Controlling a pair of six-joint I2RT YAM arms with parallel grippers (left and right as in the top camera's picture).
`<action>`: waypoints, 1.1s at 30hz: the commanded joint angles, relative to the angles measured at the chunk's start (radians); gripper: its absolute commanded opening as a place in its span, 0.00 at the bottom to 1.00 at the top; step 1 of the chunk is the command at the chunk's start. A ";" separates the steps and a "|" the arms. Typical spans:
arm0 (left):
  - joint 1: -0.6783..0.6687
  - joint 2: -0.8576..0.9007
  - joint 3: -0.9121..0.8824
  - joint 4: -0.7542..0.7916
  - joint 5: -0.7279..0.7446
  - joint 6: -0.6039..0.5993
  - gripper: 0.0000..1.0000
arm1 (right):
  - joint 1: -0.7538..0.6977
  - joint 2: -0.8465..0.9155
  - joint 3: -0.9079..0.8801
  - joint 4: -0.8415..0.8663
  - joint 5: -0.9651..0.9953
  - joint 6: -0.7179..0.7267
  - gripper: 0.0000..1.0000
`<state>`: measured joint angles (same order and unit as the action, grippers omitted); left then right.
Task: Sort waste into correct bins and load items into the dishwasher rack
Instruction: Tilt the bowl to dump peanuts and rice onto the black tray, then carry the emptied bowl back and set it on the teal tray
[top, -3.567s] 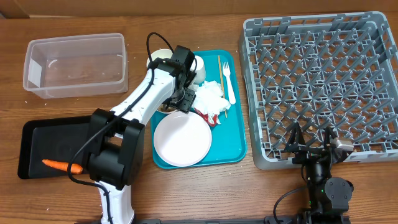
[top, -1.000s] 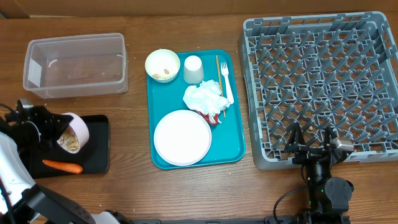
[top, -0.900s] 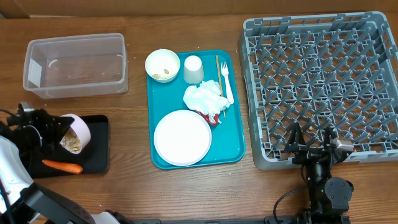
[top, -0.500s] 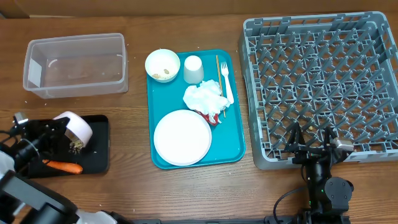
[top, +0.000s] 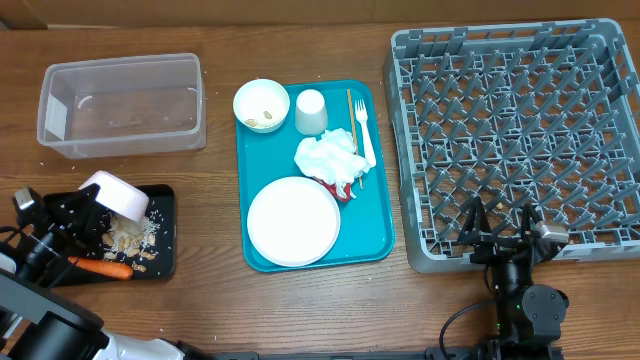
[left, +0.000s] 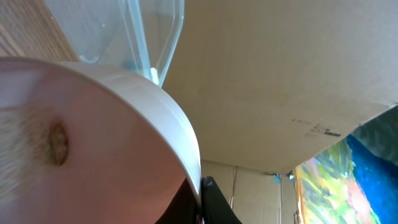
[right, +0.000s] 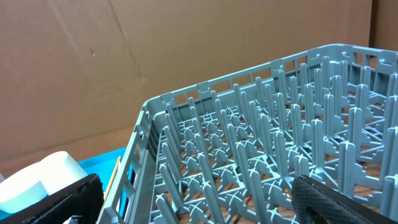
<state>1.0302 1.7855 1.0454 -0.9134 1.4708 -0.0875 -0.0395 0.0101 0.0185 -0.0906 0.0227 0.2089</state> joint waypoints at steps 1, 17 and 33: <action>0.019 0.008 -0.004 0.000 0.044 -0.051 0.06 | -0.004 -0.007 -0.010 0.006 -0.002 -0.006 1.00; 0.021 0.008 -0.004 -0.178 -0.016 0.070 0.04 | -0.004 -0.007 -0.010 0.007 -0.002 -0.006 1.00; -0.305 -0.404 0.053 -0.525 -0.180 0.382 0.04 | -0.004 -0.007 -0.010 0.006 -0.002 -0.006 1.00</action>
<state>0.8433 1.4662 1.0775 -1.4910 1.3243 0.2718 -0.0395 0.0101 0.0185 -0.0898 0.0227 0.2081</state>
